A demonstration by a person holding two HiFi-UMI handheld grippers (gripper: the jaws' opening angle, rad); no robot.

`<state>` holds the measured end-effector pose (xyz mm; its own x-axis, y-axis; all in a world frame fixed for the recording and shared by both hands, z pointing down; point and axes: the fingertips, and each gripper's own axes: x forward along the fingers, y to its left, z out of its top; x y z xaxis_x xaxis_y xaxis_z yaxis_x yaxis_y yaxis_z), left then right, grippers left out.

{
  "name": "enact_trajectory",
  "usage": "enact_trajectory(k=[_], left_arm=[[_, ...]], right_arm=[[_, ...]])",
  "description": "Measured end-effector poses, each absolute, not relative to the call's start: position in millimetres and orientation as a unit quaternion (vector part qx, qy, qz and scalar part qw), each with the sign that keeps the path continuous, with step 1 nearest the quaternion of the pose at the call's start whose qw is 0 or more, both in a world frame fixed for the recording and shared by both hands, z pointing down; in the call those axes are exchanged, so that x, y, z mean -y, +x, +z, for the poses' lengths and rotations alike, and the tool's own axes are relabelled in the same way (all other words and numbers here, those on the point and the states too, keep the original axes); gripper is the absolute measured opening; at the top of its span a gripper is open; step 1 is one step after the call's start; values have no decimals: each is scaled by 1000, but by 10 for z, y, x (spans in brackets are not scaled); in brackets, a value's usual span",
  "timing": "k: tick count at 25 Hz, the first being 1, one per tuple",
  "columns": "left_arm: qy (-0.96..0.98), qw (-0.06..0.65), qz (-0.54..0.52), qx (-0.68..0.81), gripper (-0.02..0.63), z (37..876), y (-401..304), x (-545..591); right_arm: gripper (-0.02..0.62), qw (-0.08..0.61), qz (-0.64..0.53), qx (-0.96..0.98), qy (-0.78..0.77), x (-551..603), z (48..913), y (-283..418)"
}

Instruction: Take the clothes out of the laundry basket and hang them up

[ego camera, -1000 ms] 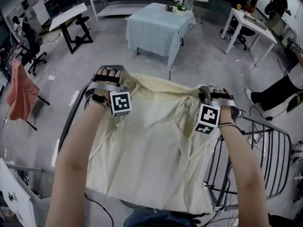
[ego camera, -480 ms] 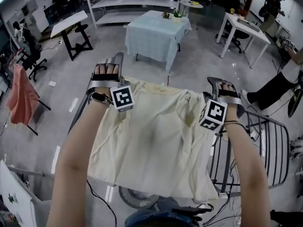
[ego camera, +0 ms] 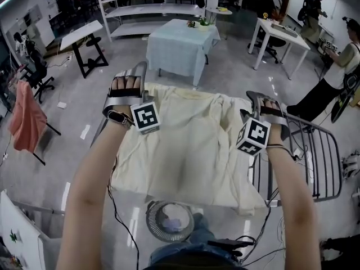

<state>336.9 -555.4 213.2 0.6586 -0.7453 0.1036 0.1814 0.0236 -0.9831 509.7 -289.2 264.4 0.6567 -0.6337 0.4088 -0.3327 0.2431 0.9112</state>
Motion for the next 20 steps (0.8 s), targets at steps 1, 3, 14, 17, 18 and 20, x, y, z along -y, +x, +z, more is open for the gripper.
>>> enact_trajectory(k=[1, 3, 14, 17, 18, 20], left_arm=[[-611, 676, -338, -233, 489, 2105, 3306, 5507], [-620, 675, -323, -237, 489, 2032, 3207, 5405], [-647, 662, -279, -255, 489, 1505, 2518, 4800], [-658, 657, -262, -258, 489, 1422, 2297, 4610], [-664, 653, -255, -258, 489, 1385, 2236, 4539], [-678, 645, -241, -259, 489, 1298, 2142, 4406]], right_arm=[[270, 677, -109, 399, 609, 2837, 2628, 5017], [270, 664, -101, 400, 623, 2728, 2577, 4871], [275, 636, -114, 379, 662, 2129, 2071, 4151], [275, 624, -124, 371, 676, 1978, 1962, 3901], [275, 619, -126, 370, 681, 1924, 1923, 3827], [275, 609, -125, 370, 690, 1822, 1848, 3714]])
